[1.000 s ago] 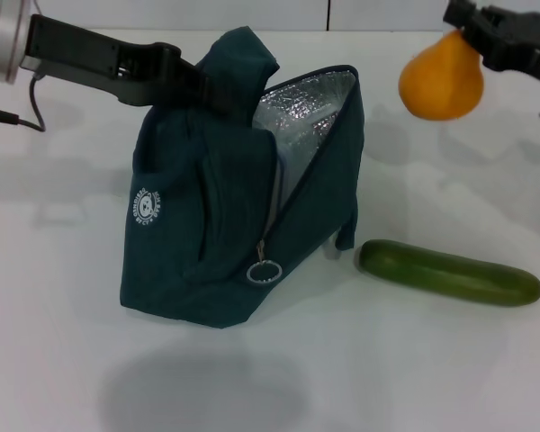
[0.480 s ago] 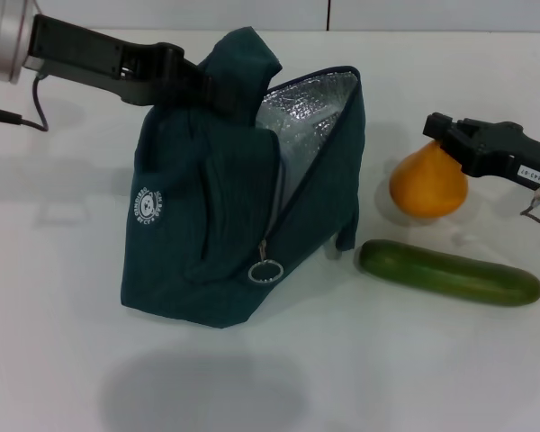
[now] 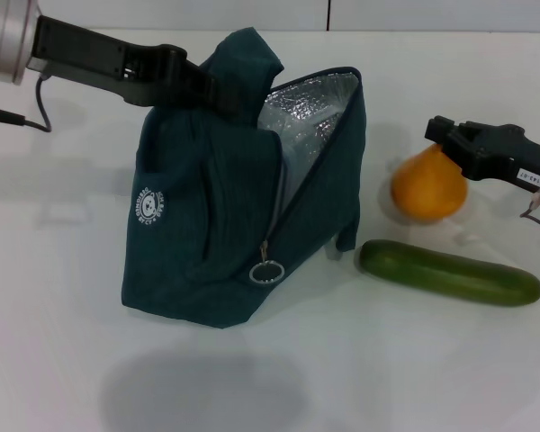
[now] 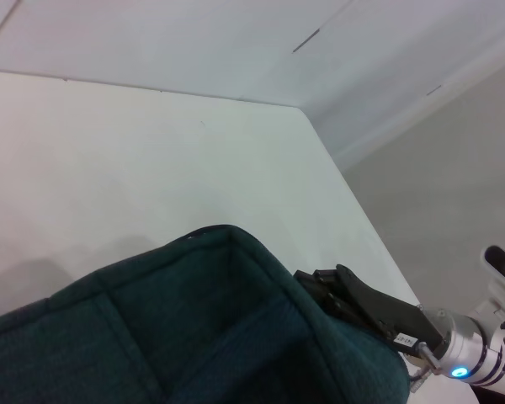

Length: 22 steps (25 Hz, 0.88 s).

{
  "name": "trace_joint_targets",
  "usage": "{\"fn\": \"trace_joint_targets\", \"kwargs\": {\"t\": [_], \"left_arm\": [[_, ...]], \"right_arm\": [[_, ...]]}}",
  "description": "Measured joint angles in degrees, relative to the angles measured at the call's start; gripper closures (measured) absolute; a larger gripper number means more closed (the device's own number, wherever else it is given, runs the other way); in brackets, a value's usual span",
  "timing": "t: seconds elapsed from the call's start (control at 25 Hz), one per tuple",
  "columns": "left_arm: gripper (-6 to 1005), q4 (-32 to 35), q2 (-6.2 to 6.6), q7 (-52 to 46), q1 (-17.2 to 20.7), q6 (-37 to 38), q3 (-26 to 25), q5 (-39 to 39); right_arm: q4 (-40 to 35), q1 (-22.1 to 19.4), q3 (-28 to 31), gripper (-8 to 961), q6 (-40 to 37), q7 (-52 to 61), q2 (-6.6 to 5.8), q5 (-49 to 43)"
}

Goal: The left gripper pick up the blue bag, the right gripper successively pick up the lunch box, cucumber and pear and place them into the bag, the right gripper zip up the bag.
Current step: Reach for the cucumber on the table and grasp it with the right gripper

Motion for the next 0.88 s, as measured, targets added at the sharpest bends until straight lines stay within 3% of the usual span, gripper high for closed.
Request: {"fn": "trace_joint_targets", "kwargs": {"t": [0.32, 0.48, 0.6, 0.68, 0.76, 0.88], "left_arm": [[957, 0.0, 0.0, 0.13, 0.01, 0.01, 0.04, 0.1], [957, 0.0, 0.01, 0.2, 0.17, 0.01, -0.05, 0.08], [957, 0.0, 0.06, 0.21, 0.23, 0.01, -0.11, 0.06], [957, 0.0, 0.05, 0.2, 0.24, 0.01, -0.13, 0.06], [957, -0.01, 0.02, 0.24, 0.29, 0.01, -0.07, 0.06], [957, 0.0, -0.04, 0.34, 0.33, 0.02, 0.12, 0.12]], "right_arm": [[-0.43, -0.84, 0.16, 803, -2.06, -0.97, -0.36, -0.09], [-3.34, -2.65, 0.75, 676, -6.61, -0.4, -1.6, 0.28], [-7.25, -3.93, 0.73, 580, -11.66, 4.23, -4.24, -0.33], [-10.75, -3.86, 0.57, 501, -15.43, 10.42, -6.93, -3.48], [-14.54, -2.64, 0.68, 407, -18.22, 16.94, -9.53, -9.46], [-18.13, 0.17, 0.95, 301, -21.71, 23.95, -12.34, -18.84]]}}
